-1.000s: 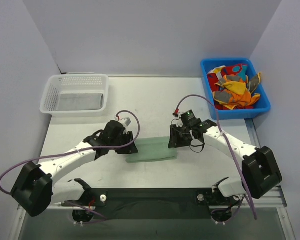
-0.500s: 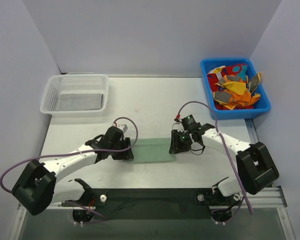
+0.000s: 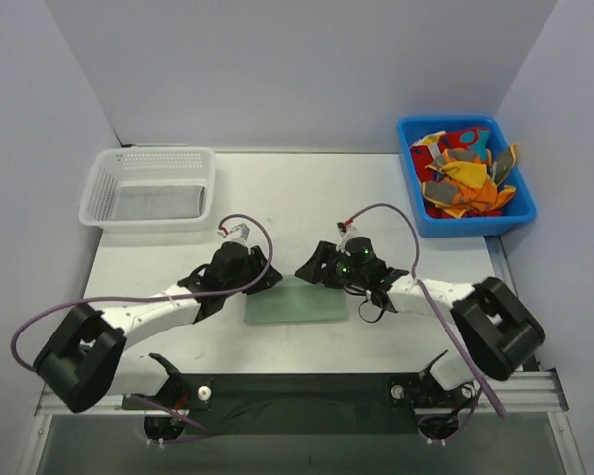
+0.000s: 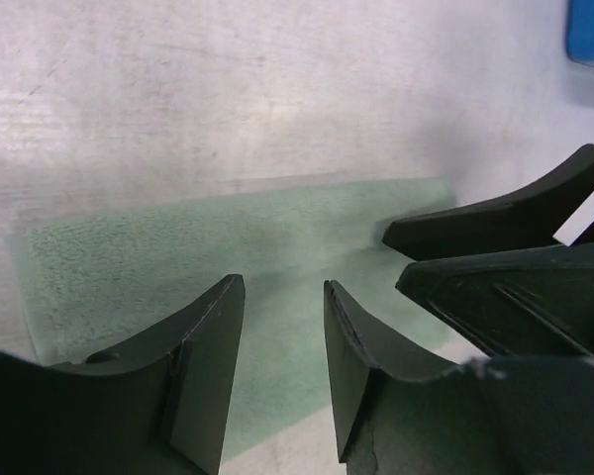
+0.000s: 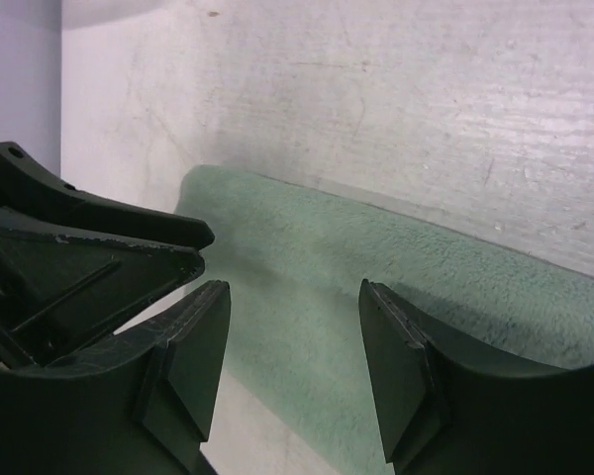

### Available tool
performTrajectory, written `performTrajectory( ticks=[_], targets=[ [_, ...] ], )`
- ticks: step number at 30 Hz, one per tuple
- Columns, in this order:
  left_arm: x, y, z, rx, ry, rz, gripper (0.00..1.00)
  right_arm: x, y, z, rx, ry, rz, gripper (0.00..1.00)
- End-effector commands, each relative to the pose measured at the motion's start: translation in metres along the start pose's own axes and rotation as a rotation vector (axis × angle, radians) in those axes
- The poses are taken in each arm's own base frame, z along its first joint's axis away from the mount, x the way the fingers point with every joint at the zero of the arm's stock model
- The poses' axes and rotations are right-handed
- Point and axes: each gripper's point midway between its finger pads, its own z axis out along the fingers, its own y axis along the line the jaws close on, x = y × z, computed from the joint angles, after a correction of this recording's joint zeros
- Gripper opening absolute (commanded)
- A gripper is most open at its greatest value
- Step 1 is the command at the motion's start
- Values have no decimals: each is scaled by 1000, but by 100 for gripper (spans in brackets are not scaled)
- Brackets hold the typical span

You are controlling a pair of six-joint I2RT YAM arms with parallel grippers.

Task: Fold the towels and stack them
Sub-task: Smooth out wrinkles on the folded towel

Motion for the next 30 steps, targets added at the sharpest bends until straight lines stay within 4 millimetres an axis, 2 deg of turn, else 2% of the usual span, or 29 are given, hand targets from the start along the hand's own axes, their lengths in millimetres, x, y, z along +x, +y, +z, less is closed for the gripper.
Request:
performTrajectory(
  ticks=[1, 2, 4, 5, 8, 12, 16, 21, 25, 26, 27, 29, 30],
  targets=[
    [-13, 3, 21, 16, -122, -111, 48, -20, 13, 24, -110, -164, 104, 55],
    [-10, 21, 23, -38, -147, -125, 46, -11, -3, 27, -74, -165, 120, 55],
    [-7, 35, 26, -58, -180, -181, 42, -2, -26, 35, -38, -181, 198, 55],
    [-1, 55, 25, -102, -195, -200, 41, 11, -46, 32, -1, -176, 231, 55],
    [2, 72, 26, -137, -215, -237, 38, 19, -83, 26, 61, -207, 312, 55],
    [11, 98, 24, -185, -209, -285, 34, 4, -108, 12, 77, -287, 350, 55],
    [5, 99, 24, -163, -214, -297, 35, -8, -120, 0, 89, -333, 363, 56],
    [-10, 73, 23, -71, -219, -251, 40, -27, -115, -10, 45, -369, 341, 56],
    [-28, 46, 10, 26, -255, -201, 46, -50, -81, -11, -89, -345, 285, 57],
    [-31, 41, 6, 36, -259, -193, 47, -49, -70, -13, -123, -306, 268, 57],
    [-41, 31, -3, 68, -286, -185, 48, -52, -64, -14, -136, -301, 242, 57],
    [-46, 26, -11, 51, -279, -155, 49, -52, -57, -15, -137, -257, 229, 57],
    [-53, 16, -19, 72, -294, -140, 49, -60, -47, -21, -155, -273, 205, 57]
  ],
)
